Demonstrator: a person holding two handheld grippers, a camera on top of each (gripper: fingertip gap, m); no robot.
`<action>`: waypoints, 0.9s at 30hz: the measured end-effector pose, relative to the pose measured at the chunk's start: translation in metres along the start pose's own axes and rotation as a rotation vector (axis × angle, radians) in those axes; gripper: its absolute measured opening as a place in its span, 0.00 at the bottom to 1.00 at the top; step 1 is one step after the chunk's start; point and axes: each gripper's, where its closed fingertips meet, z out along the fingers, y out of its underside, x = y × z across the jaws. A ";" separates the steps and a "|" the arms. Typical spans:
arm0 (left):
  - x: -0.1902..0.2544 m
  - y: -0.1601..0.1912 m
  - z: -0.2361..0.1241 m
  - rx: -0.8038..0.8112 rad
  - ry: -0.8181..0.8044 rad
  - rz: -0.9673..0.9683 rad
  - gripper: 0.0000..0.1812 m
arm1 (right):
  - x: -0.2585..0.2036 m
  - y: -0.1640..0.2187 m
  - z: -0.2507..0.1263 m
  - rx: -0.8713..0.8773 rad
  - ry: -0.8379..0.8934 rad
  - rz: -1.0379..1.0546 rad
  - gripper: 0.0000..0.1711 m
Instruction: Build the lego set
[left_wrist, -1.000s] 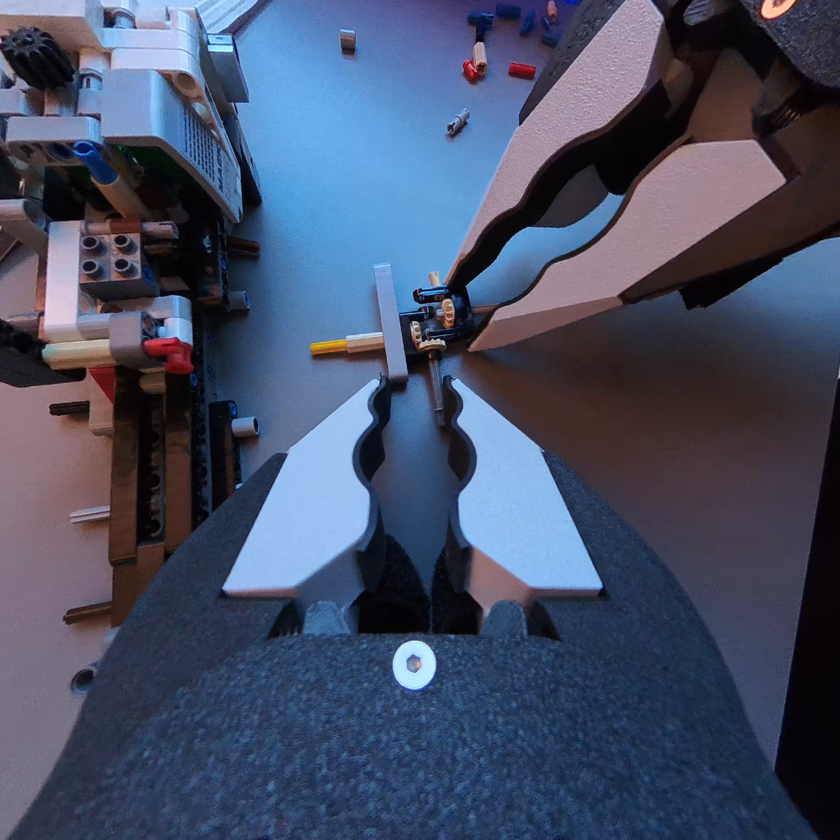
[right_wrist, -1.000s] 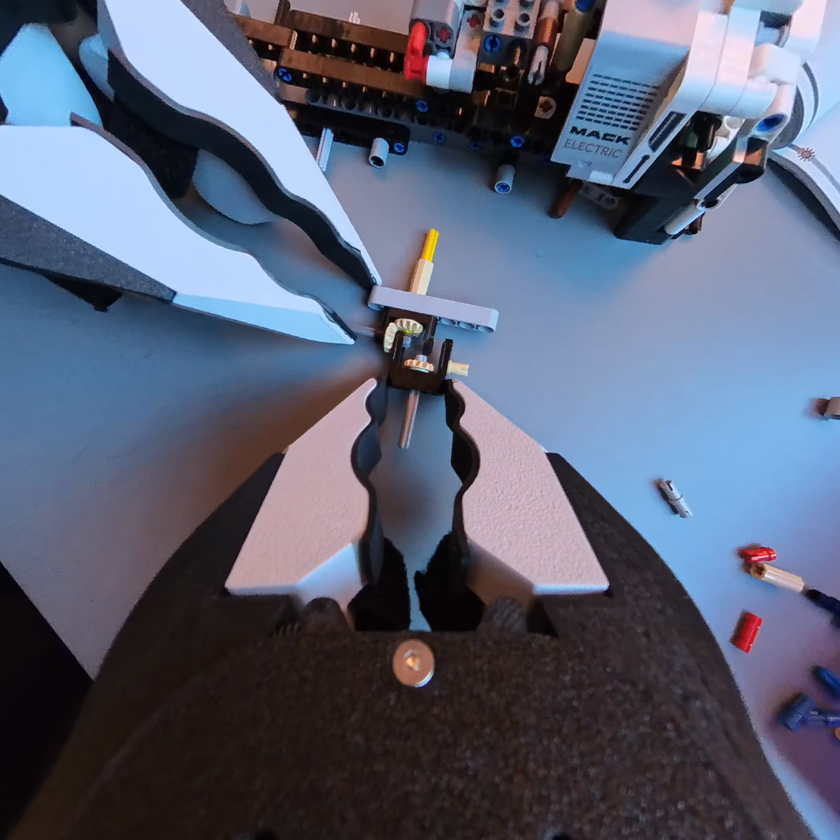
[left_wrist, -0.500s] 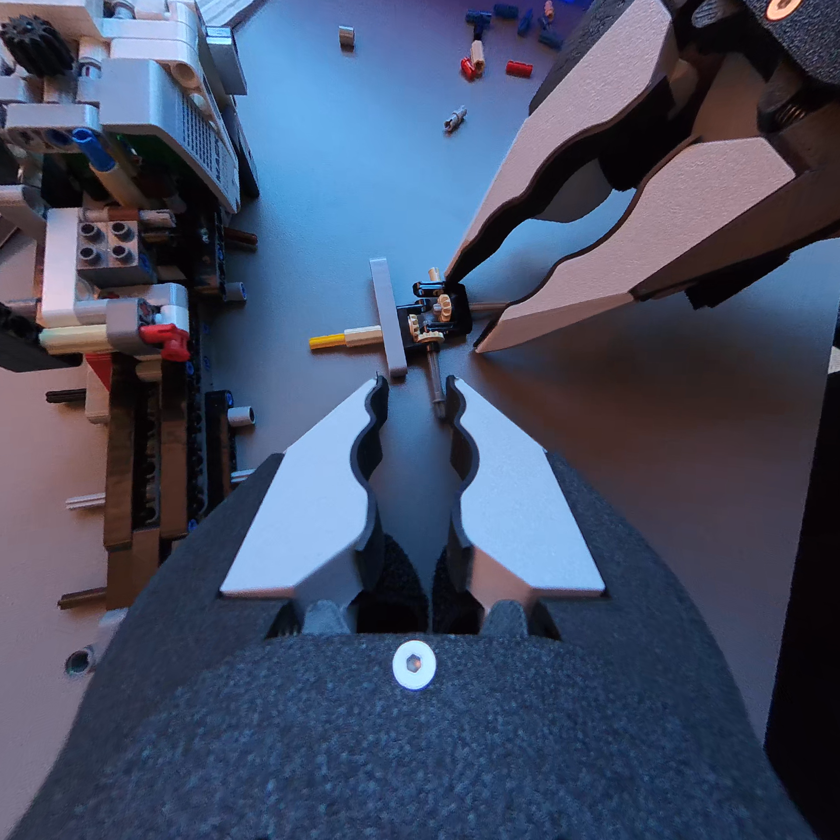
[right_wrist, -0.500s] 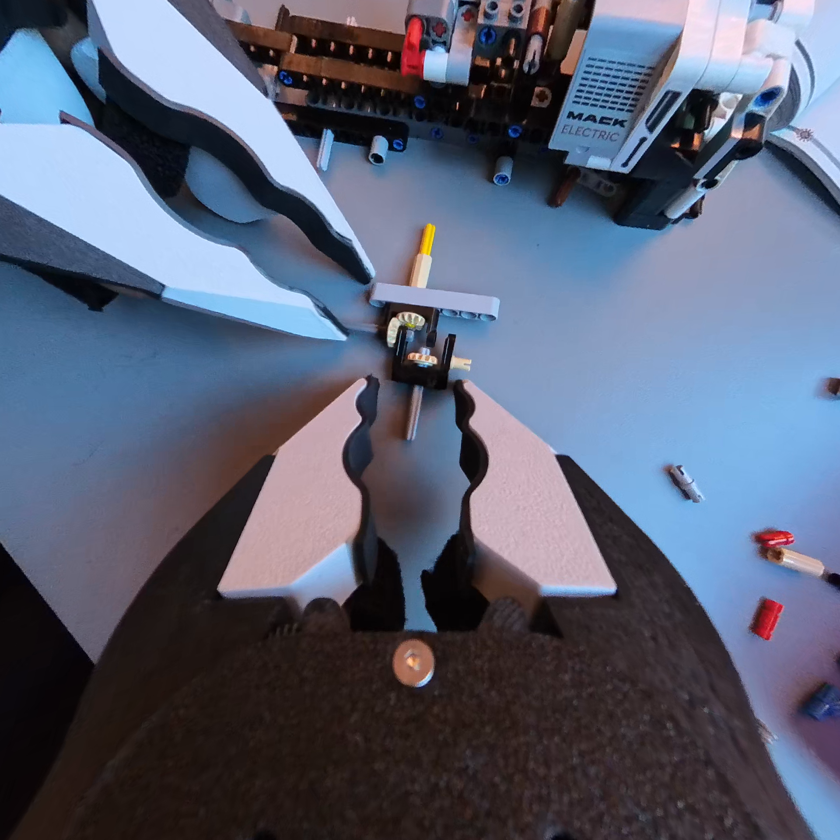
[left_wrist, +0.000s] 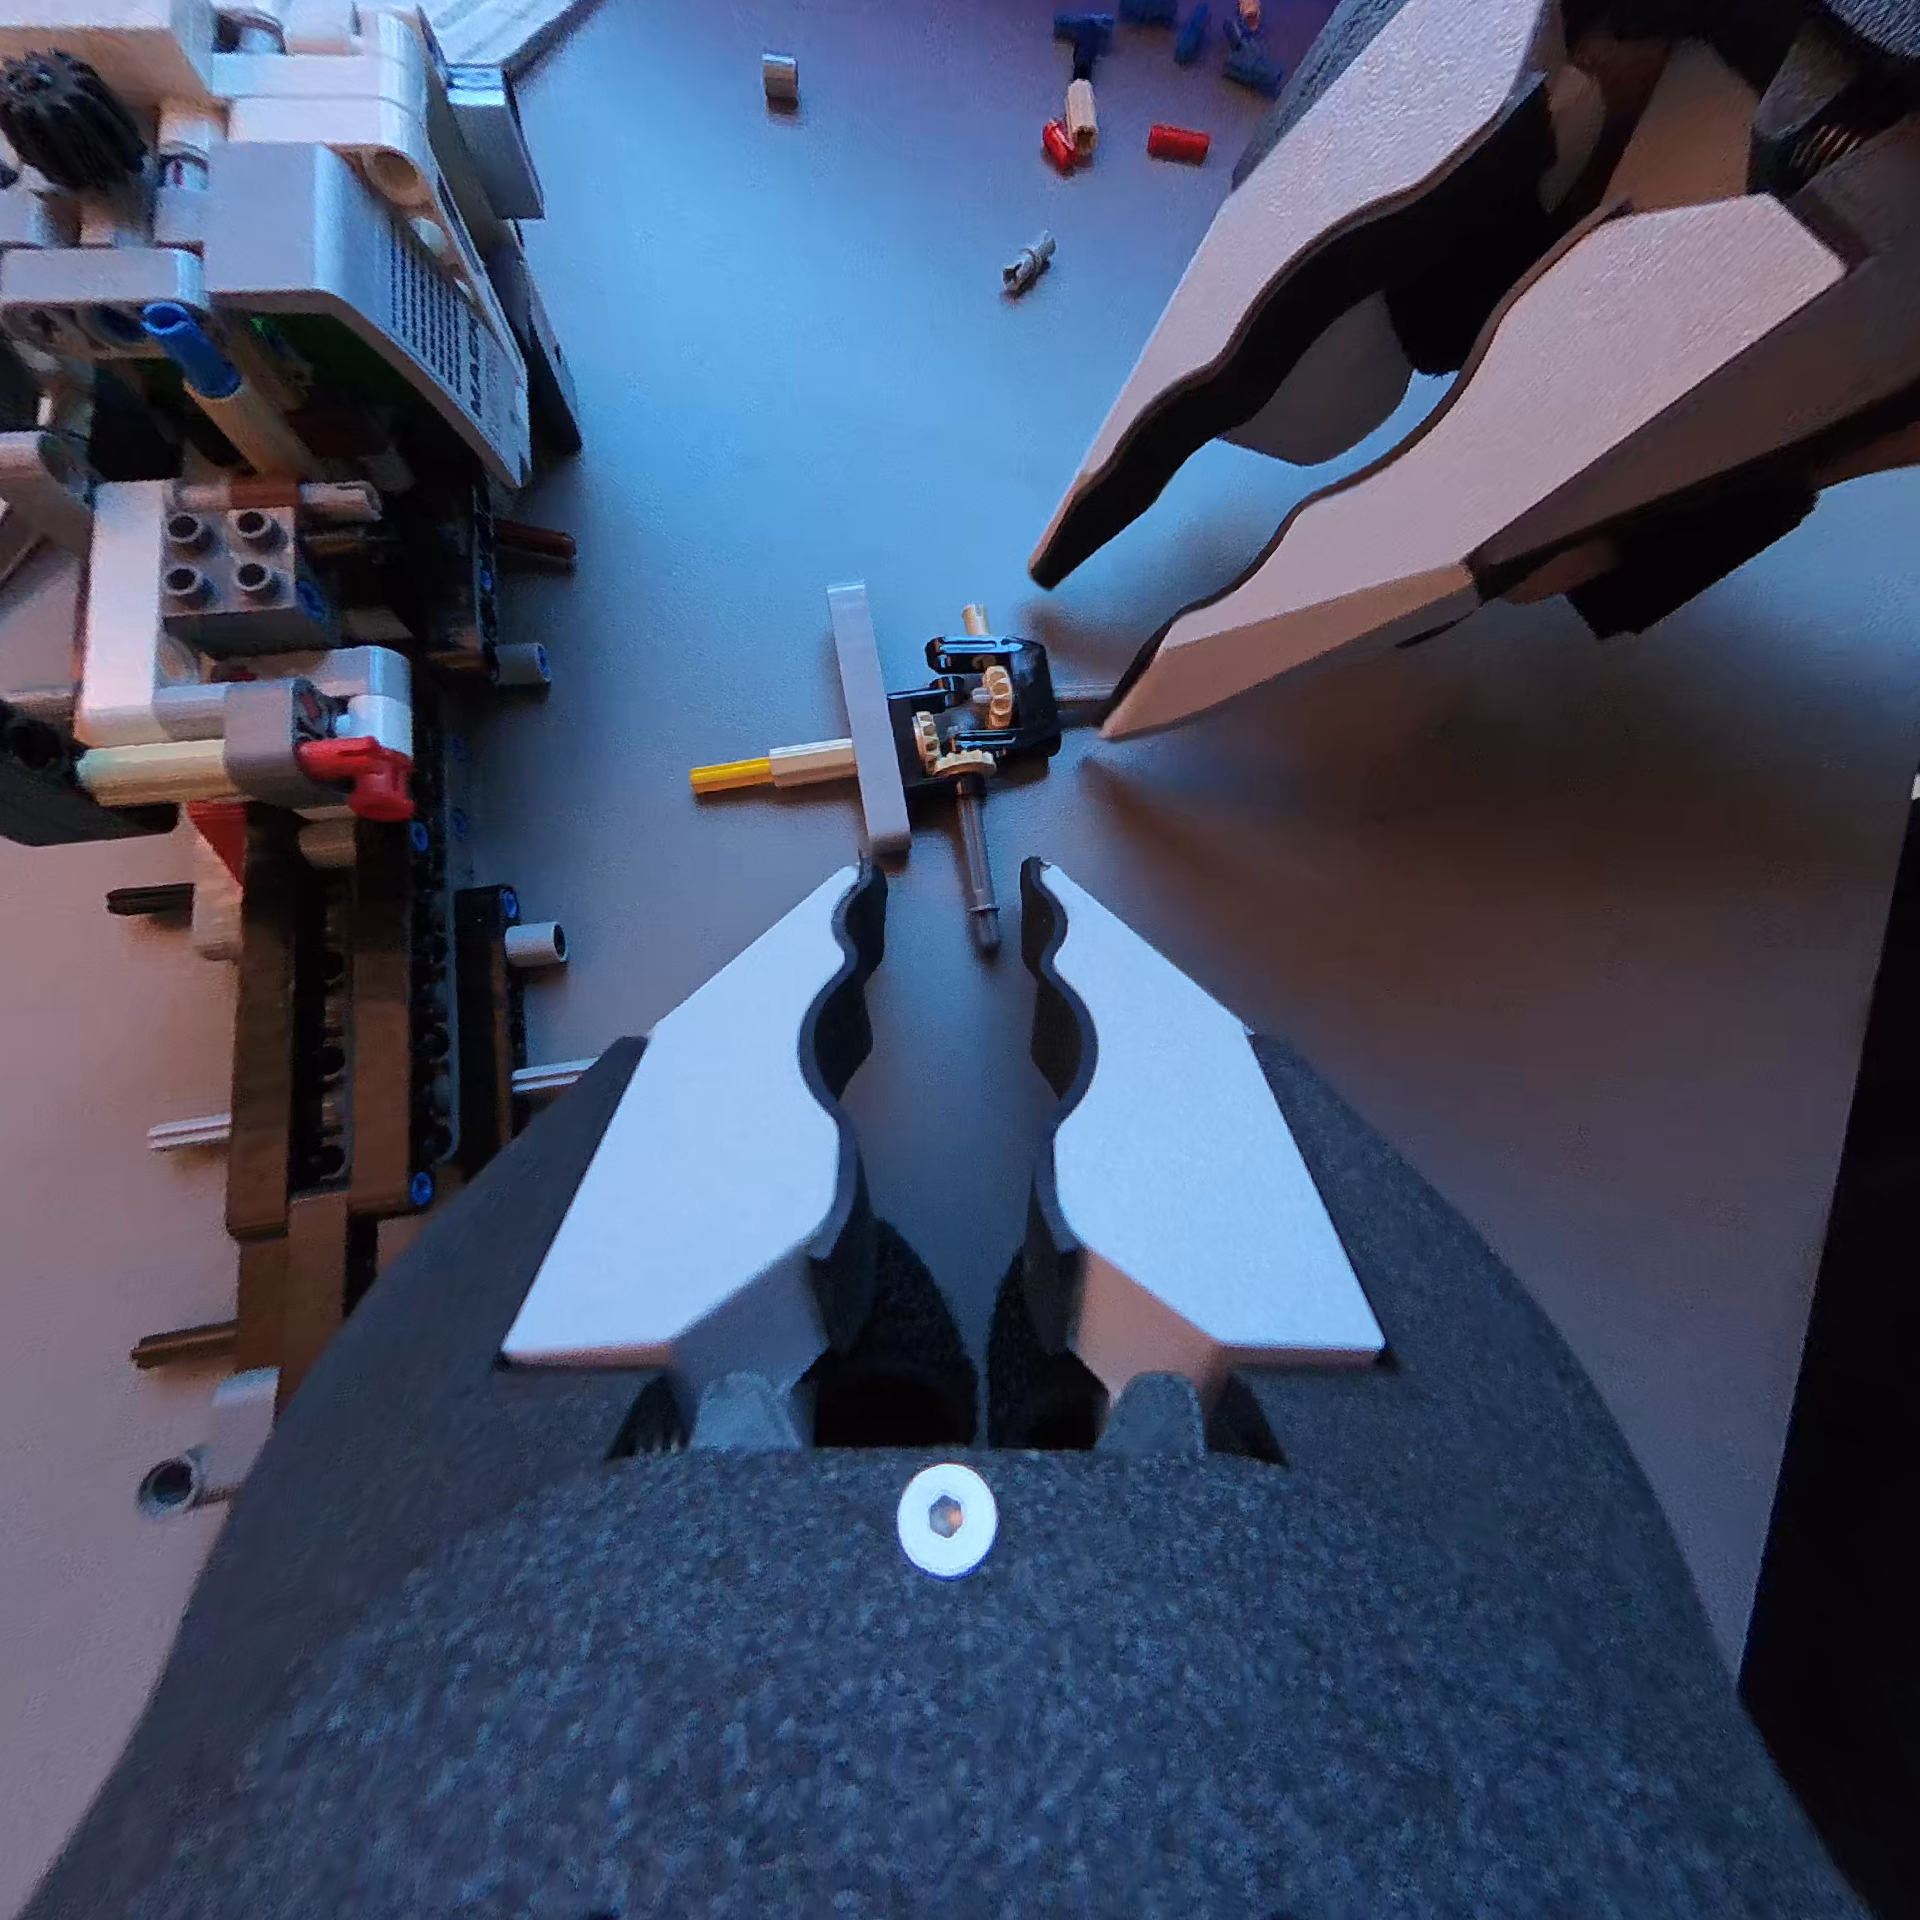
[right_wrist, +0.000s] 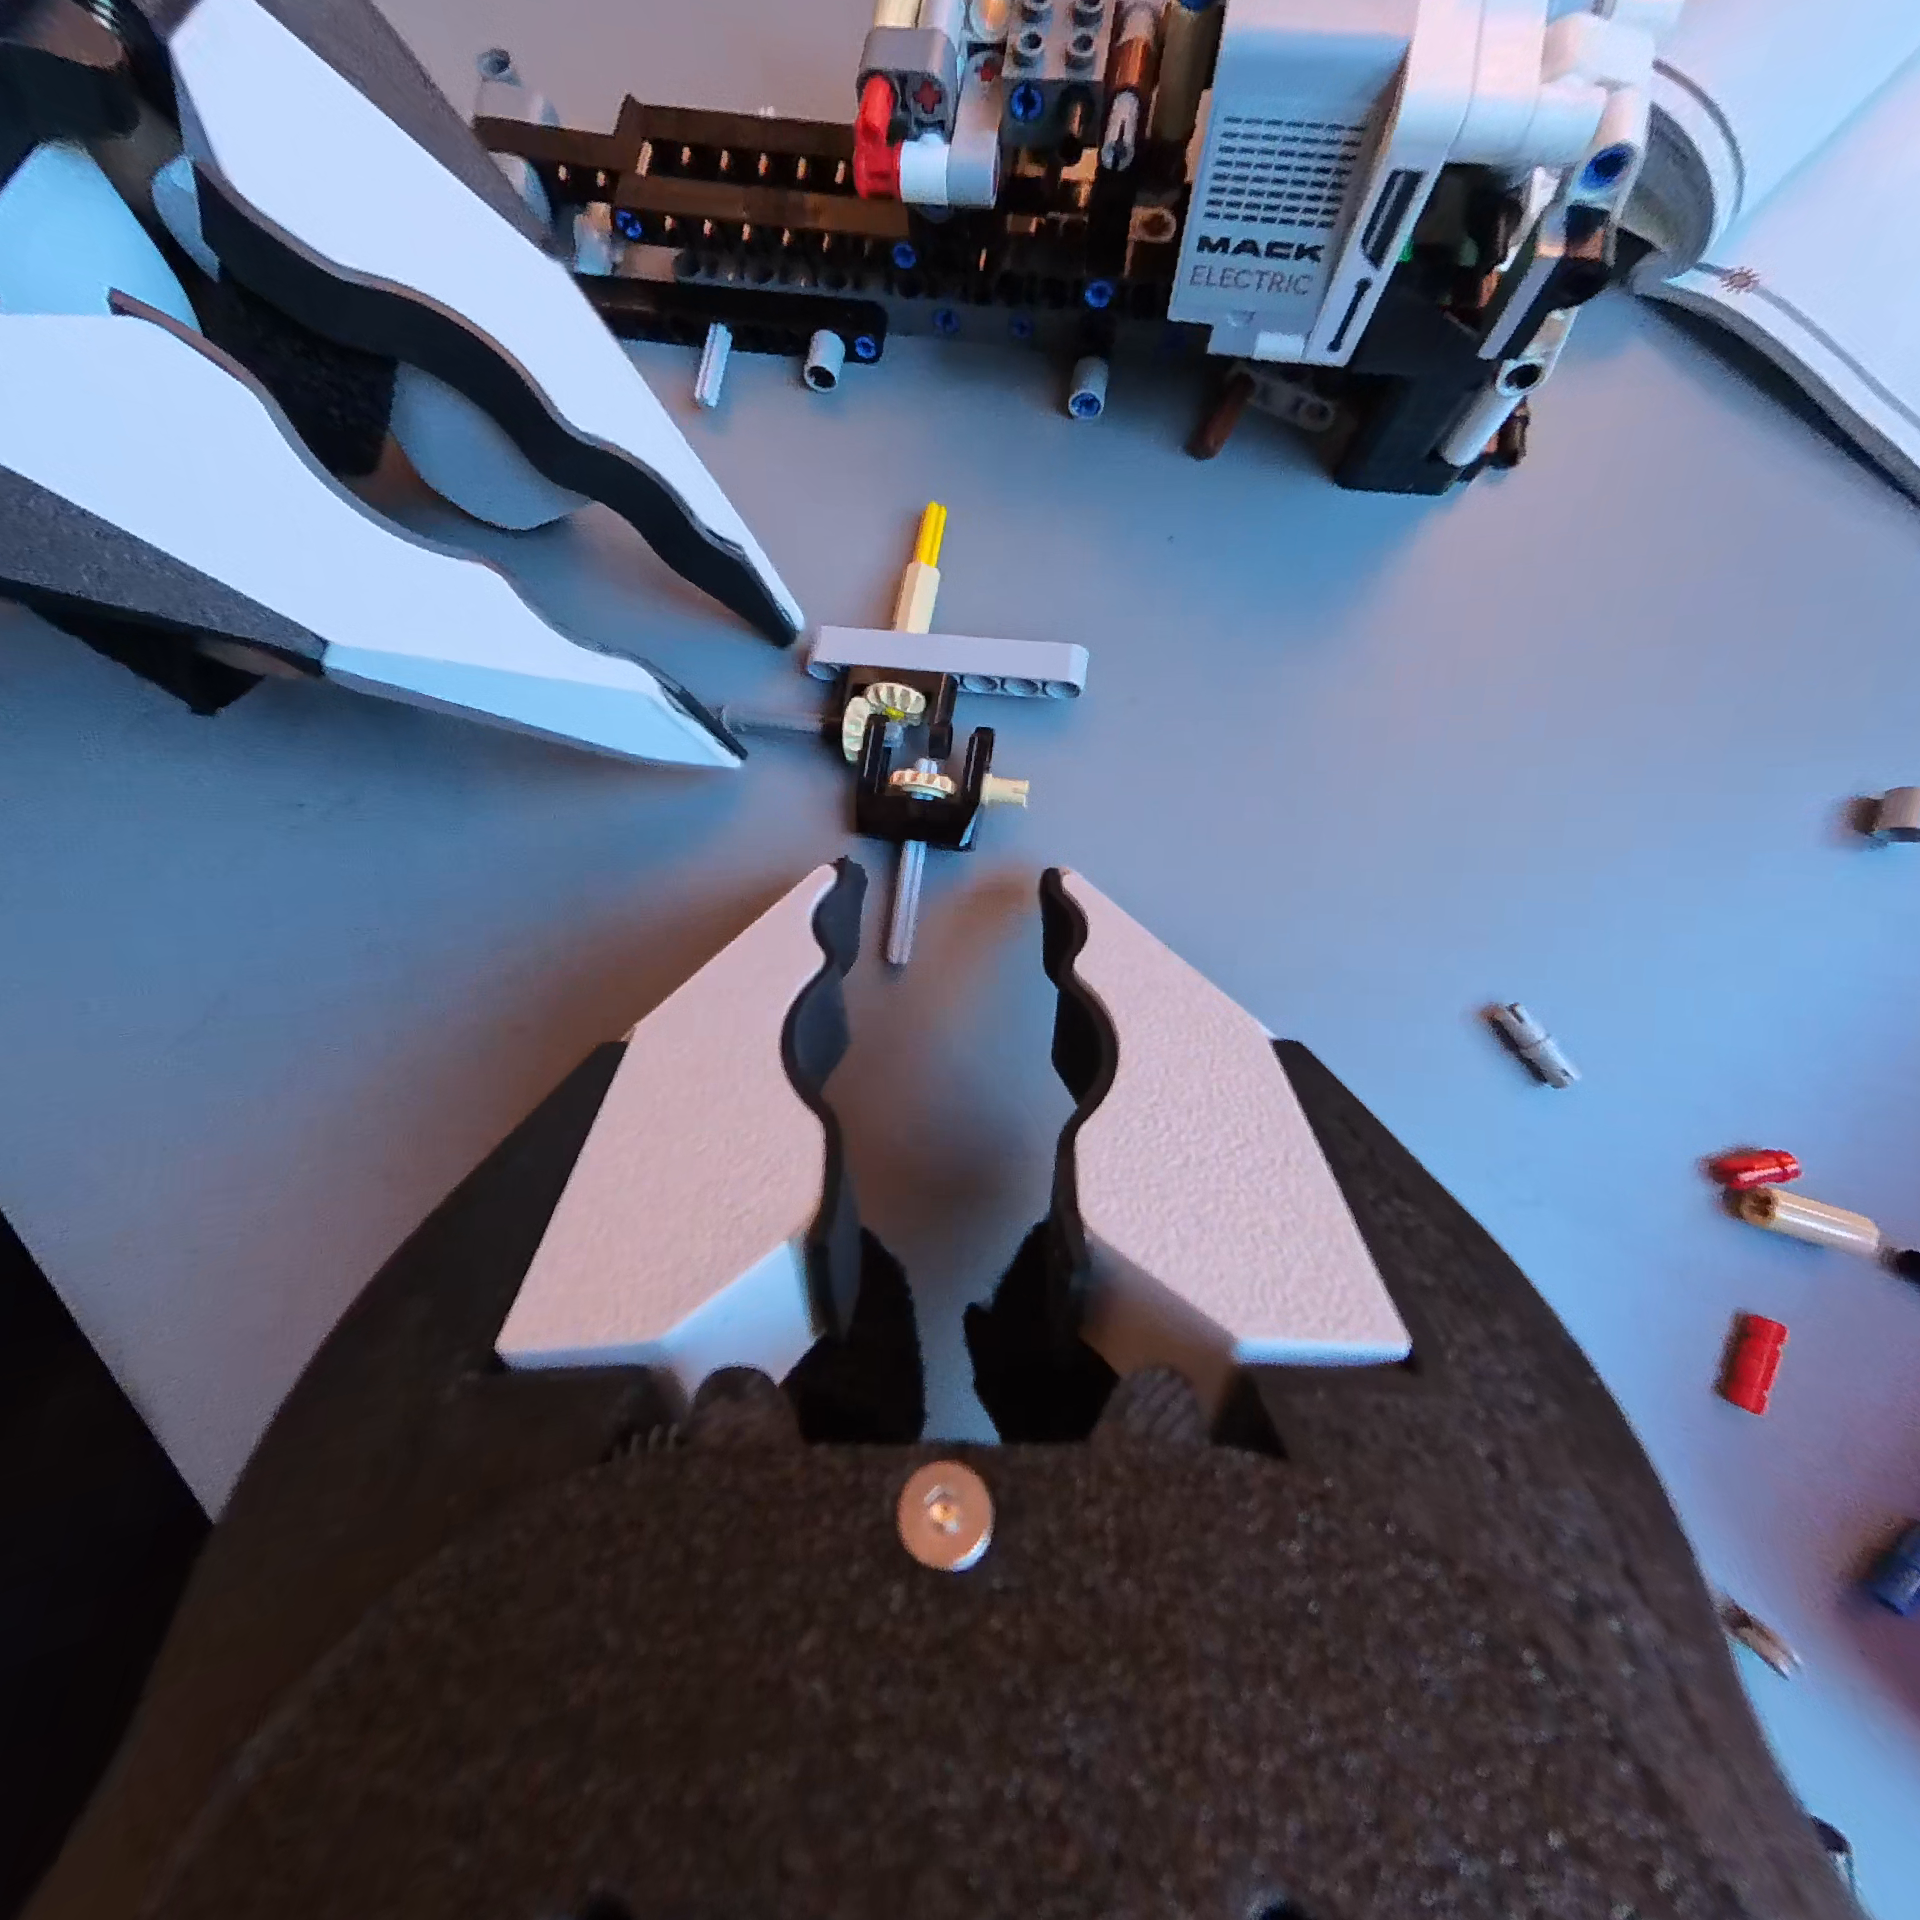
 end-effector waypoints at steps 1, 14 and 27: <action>-0.001 -0.001 -0.002 0.006 -0.010 -0.001 0.13 | 0.001 -0.001 -0.002 0.016 0.000 0.006 0.20; -0.018 -0.027 -0.033 0.285 -0.168 -0.113 0.12 | 0.091 -0.029 -0.053 0.446 0.225 0.154 0.16; -0.025 -0.025 -0.027 0.259 -0.180 -0.133 0.12 | 0.138 -0.026 -0.063 0.527 0.349 0.210 0.12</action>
